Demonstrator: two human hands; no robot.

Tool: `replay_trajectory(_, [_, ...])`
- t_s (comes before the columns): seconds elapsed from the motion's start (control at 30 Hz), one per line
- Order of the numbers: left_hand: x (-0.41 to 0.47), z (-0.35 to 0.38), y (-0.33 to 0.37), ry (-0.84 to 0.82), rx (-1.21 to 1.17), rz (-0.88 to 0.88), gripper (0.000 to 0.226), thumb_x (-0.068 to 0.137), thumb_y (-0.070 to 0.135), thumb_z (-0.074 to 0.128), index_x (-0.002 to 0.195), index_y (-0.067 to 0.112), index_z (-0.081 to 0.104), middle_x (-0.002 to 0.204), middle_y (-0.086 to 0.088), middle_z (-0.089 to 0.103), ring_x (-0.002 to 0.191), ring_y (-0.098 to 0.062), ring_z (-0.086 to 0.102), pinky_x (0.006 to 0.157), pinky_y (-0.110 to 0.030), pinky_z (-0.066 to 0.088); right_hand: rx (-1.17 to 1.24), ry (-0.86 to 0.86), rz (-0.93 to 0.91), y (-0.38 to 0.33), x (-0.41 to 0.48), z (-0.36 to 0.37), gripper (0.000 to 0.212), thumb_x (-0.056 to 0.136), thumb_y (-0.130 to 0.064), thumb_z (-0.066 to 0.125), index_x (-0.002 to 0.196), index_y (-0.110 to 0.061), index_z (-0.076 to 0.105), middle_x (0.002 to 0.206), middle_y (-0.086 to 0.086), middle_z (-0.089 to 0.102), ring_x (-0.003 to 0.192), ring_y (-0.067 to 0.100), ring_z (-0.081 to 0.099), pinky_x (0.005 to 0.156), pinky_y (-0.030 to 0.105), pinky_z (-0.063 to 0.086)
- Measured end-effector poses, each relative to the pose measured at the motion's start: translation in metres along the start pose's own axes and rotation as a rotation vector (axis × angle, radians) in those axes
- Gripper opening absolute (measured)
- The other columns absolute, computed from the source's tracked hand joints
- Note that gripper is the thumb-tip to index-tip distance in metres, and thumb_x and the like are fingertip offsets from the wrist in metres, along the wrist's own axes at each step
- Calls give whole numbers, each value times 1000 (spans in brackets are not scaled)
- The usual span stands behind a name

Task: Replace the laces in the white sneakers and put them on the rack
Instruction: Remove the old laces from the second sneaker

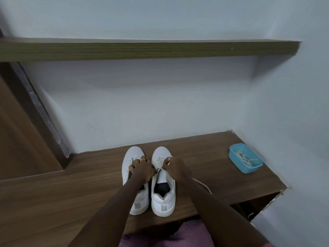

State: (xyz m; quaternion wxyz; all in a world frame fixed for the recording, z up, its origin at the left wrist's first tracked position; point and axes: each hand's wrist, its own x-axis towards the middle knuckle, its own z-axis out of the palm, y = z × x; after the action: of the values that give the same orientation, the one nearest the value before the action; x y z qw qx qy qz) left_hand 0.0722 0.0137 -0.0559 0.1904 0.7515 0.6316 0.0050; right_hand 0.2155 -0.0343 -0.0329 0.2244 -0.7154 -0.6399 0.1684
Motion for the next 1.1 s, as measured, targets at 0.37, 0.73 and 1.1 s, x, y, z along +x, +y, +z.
replay_trajectory(0.37, [6, 6, -9, 6, -40, 19, 40, 87, 48, 49, 116, 25, 63, 133, 2, 37, 127, -27, 27, 106, -49, 25, 401, 241, 597, 44, 4, -30, 16, 89, -12, 53, 78, -6, 61, 99, 14, 67, 98, 32, 63, 75, 34, 45])
replay_trajectory(0.73, [10, 8, -13, -6, -47, 12, 40, 88, 48, 45, 115, 25, 64, 133, 3, 43, 128, -29, 27, 106, -52, 22, -215, -170, -229, -14, -2, 9, 18, 50, -18, 80, 62, -12, 67, 74, 3, 63, 65, 23, 62, 58, 29, 46])
replay_trajectory(1.1, [-1, 0, -1, -6, 9, 23, 37, 92, 45, 47, 121, 28, 61, 142, -2, 30, 131, -33, 22, 108, -51, 20, 229, 28, 117, 2, 4, 2, 11, 79, -12, 65, 87, -12, 74, 92, 2, 71, 88, 18, 64, 78, 26, 48])
